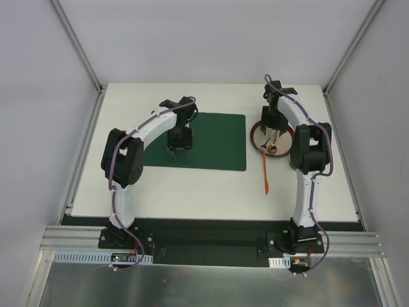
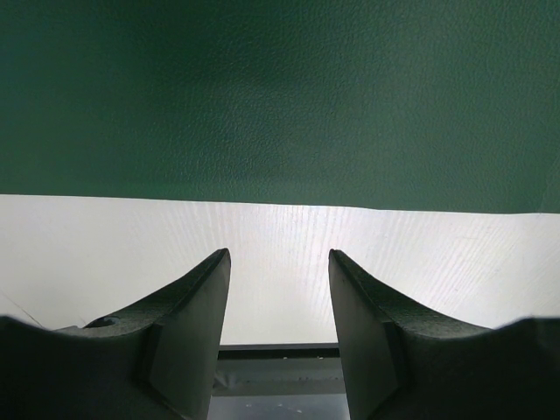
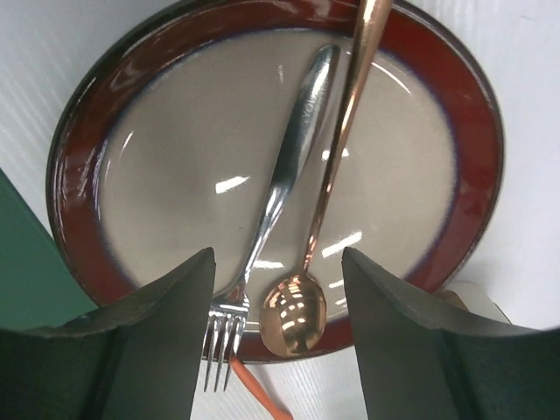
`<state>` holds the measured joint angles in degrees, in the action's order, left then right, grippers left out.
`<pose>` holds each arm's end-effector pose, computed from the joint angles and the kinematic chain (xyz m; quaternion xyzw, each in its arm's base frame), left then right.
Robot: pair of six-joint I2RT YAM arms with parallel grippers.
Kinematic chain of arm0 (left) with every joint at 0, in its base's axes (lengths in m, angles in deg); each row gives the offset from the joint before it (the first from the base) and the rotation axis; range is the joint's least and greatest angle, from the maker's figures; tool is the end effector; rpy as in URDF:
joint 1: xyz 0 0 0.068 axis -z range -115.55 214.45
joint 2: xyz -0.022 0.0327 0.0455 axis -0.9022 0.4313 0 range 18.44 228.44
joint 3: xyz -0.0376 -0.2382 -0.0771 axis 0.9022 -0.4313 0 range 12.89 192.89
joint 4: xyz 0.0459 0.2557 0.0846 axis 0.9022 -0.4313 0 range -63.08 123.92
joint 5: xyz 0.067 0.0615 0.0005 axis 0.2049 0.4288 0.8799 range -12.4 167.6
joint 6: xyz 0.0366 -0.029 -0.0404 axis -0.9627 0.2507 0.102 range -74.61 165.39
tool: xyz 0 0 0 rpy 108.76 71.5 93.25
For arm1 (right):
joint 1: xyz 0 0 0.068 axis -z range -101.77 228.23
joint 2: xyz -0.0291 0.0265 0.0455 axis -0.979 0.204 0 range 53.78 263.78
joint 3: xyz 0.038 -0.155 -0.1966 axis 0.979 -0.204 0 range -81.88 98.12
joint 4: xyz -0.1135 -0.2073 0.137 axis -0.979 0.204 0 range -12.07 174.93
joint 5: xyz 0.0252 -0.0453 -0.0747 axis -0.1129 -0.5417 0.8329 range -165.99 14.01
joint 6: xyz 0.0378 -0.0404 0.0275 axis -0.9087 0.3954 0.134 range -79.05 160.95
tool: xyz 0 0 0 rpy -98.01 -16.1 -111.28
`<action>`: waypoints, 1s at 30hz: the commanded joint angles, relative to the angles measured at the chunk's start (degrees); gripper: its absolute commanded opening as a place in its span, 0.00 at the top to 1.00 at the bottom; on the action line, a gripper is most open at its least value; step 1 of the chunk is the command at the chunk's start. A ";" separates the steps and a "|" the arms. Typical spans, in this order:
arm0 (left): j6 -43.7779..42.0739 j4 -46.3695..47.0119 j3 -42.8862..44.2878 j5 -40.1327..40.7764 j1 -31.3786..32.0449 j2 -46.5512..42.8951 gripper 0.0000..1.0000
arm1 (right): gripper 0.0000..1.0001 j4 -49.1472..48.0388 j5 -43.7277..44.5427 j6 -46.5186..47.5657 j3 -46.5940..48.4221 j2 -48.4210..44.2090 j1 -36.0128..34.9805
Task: Set the dinner table for one person
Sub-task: Move the utensils to the center of the board.
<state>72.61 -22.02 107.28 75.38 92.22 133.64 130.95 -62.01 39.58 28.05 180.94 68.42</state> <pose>0.3650 -0.1941 0.1812 0.0070 0.9931 -0.0704 0.0934 0.4662 0.0692 0.1766 -0.0512 0.9767 -0.1028 0.1811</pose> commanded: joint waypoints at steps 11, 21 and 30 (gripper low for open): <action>-0.42 -2.50 3.26 1.95 0.27 1.52 0.52 | 0.48 -0.72 -6.68 1.02 1.69 3.89 2.68; -0.24 -2.86 3.26 1.87 0.36 1.52 0.52 | 0.77 -0.72 -7.38 0.84 -0.24 4.33 2.95; 0.02 -2.94 2.99 1.78 0.27 1.08 0.53 | 0.92 -1.42 -8.18 0.14 -2.35 3.89 3.12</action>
<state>72.61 -22.63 108.87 76.37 92.22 135.43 129.46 -69.18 40.02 27.94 184.26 71.09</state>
